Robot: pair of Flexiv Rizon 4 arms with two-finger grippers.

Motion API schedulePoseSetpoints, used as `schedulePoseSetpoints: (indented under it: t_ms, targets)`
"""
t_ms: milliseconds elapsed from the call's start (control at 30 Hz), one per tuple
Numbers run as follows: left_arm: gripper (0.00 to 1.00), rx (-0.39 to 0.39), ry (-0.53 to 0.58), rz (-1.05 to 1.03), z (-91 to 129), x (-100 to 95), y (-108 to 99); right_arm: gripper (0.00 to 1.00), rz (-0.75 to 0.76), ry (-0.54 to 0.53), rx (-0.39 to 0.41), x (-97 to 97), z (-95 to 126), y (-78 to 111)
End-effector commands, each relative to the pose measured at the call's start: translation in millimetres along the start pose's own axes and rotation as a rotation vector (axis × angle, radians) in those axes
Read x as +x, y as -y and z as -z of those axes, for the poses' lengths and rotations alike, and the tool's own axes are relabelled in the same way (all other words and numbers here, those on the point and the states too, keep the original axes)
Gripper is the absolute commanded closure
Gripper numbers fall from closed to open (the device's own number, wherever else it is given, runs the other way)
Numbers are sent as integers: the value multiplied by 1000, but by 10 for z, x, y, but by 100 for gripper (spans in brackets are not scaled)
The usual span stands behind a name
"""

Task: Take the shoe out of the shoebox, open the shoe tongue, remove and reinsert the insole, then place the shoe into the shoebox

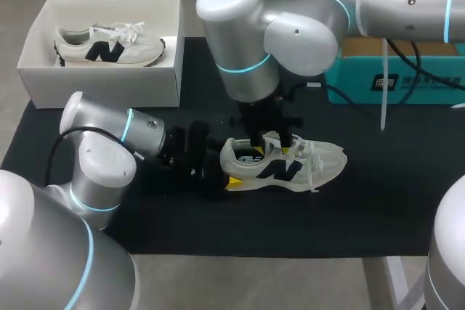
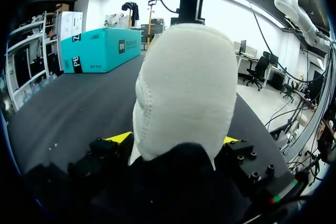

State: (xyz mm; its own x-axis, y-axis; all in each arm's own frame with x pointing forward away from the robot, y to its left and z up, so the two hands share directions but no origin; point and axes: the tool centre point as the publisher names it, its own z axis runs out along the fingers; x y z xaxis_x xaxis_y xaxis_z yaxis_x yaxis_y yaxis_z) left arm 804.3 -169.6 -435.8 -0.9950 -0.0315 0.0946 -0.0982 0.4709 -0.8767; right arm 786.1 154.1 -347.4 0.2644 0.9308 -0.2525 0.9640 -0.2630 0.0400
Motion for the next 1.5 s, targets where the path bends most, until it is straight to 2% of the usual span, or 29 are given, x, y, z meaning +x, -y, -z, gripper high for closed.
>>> schedulePoseSetpoints:
  t_ms: [33, 433, 600, 833, 867, 900, 1200, 1367, 1500]
  targets:
    - [100, -3, 1, 1, -1, -7, -9, 57, -210, 42, -3, 51, -5, 11]
    - [100, -3, 1, 1, -1, -7, -9, 53, -165, 96, -24, 30, 80, -101]
    - [100, -3, 1, 1, -1, -7, -9, 57, -146, 96, -23, 58, 51, -145]
    - [100, -3, 1, 1, -1, -7, -9, 83, -141, 99, -16, 48, 30, -136]
    - [100, -3, 1, 1, -1, -7, -9, 89, -142, 102, -13, 37, 28, -130]
    - [100, -3, 1, 1, -1, -7, -9, 100, -146, 104, -9, 22, 26, -124]
    - [100, -3, 1, 1, -1, -7, -9, 100, -165, 91, 4, -221, 172, -134]
    - [100, -3, 1, 1, -1, -7, -9, 100, -204, 53, 29, -474, 179, -226]
    - [100, -3, 1, 1, -1, -7, -9, 100, -236, 80, 37, -660, 184, -264]
